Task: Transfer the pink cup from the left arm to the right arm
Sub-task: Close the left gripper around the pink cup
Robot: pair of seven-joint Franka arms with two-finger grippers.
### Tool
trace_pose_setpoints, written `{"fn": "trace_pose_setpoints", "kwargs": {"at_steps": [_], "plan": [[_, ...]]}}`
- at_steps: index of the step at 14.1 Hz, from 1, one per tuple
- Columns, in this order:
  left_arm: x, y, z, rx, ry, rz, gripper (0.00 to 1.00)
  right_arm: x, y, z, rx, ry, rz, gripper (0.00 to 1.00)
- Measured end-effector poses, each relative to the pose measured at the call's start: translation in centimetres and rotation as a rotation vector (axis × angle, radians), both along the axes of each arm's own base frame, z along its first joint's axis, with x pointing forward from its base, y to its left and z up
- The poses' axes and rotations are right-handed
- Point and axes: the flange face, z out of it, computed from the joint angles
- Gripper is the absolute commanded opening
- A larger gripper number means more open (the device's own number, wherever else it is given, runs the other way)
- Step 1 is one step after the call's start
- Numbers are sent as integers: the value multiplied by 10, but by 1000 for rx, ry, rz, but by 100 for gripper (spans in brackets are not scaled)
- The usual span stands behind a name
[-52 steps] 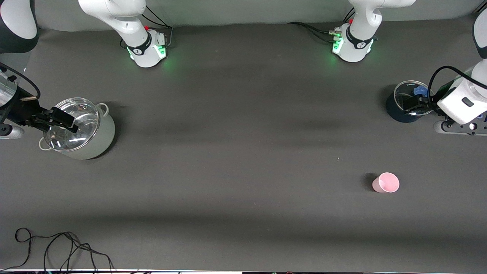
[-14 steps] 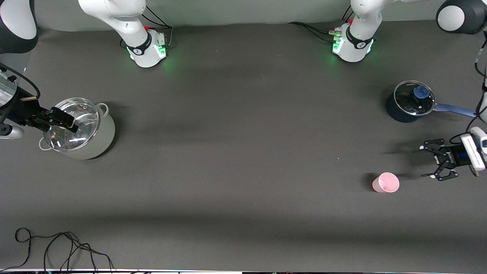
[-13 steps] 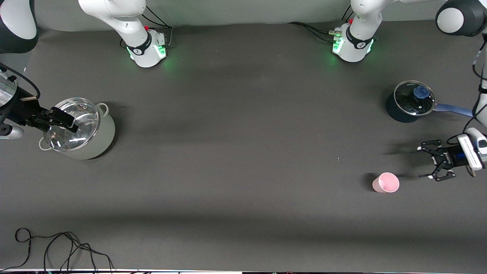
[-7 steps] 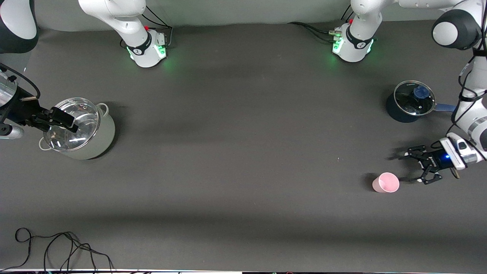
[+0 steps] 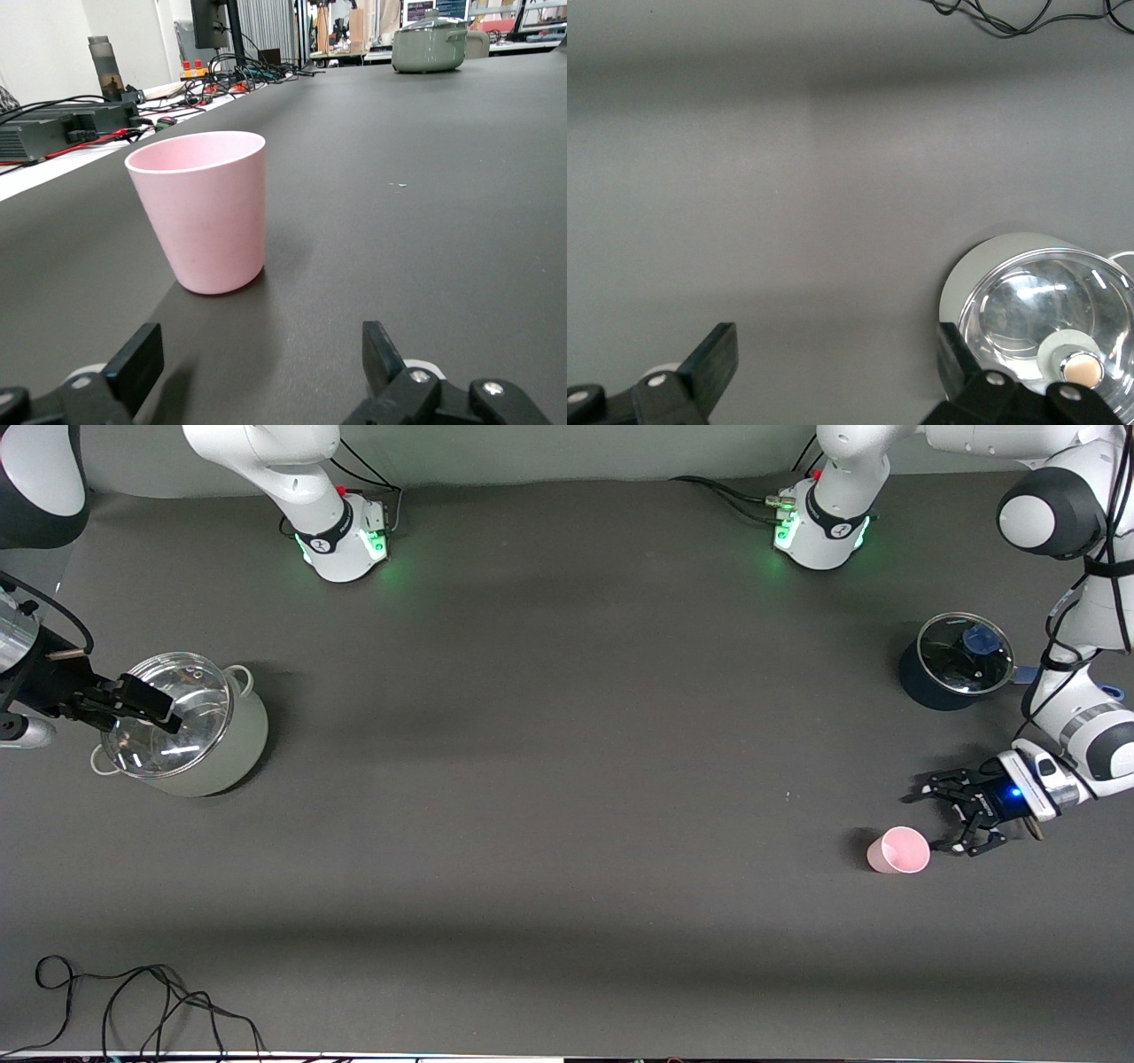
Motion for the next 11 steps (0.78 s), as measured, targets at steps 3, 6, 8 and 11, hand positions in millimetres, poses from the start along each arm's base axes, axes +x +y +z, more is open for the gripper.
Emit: {"fn": "trace_pose_setpoints", "kwargs": {"at_steps": [3,6,8,11], "plan": [[7,-19,-2,-32,35,-3,100,0,0,0,0,0,0,100],[13,-37,-6,-41,50,1,100,0,0,0,0,0,0,100],[17,-48,-11,-49,51,23,100,0,0,0,0,0,0,100],[21,-58,-14,-59,49,45,100,0,0,0,0,0,-1,99]]}}
